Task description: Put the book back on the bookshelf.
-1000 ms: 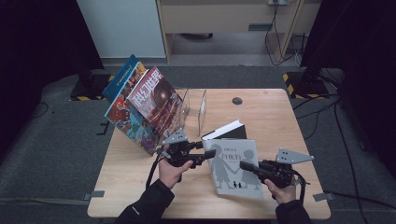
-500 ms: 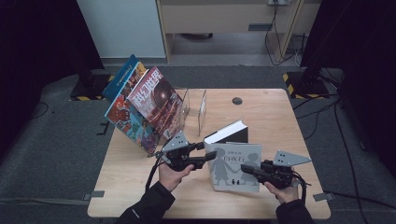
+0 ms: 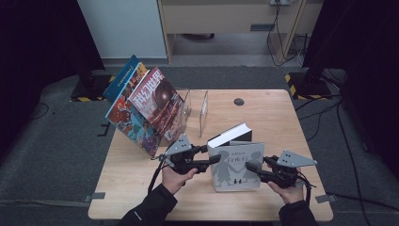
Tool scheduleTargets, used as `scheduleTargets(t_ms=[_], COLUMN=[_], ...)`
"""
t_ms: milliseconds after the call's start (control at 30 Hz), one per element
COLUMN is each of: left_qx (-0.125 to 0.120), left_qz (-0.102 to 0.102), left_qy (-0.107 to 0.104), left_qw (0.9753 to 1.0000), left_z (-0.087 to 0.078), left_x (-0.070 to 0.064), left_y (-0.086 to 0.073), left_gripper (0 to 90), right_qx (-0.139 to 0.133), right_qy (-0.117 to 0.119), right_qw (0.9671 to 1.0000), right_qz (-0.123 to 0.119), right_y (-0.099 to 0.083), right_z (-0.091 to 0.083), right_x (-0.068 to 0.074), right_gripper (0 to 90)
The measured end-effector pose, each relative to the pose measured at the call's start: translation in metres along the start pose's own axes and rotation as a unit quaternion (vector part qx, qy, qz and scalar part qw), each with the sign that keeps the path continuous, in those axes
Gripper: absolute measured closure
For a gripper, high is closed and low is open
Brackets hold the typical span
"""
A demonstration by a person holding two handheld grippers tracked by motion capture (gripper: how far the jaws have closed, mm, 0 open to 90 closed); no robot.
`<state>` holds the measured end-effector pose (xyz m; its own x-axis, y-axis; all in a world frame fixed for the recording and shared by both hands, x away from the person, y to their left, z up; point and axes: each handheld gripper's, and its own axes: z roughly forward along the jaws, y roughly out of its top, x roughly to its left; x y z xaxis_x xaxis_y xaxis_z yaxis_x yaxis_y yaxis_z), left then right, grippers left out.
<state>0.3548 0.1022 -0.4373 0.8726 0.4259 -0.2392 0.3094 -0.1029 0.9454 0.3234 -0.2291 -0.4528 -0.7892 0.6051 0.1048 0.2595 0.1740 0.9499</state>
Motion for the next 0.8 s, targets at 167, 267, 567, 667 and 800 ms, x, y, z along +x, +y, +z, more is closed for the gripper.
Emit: scheduleTargets(t_ms=[167,267,567,667,800], left_qx=[0.006,0.009,0.014,0.016,0.021], left_qz=[0.008,0.013,0.025,0.03,0.04], left_qy=[-0.008,-0.008,-0.01,-0.007,0.009], left_qw=[0.9999,0.9998,0.9995,0.9994,0.999], left_z=[0.005,0.007,0.012,0.014,0.015], left_x=[-0.003,-0.005,-0.012,-0.014,-0.015], left_y=[-0.001,-0.001,-0.005,-0.006,-0.007], left_gripper=[46.3,47.0,48.0,48.3,48.8], right_qx=[-0.014,-0.018,-0.047,-0.043,-0.043], right_qy=[-0.02,-0.027,-0.06,-0.05,-0.031], right_qw=[0.9997,0.9995,0.9969,0.9978,0.9986], right_qz=[0.002,-0.001,-0.016,-0.005,0.003], right_y=[0.003,0.003,0.0,-0.002,-0.004], right_z=[-0.002,0.001,0.005,0.01,0.015], right_x=[-0.005,-0.005,-0.016,-0.021,-0.026], right_gripper=[50.5,44.6,26.3,23.4,23.0])
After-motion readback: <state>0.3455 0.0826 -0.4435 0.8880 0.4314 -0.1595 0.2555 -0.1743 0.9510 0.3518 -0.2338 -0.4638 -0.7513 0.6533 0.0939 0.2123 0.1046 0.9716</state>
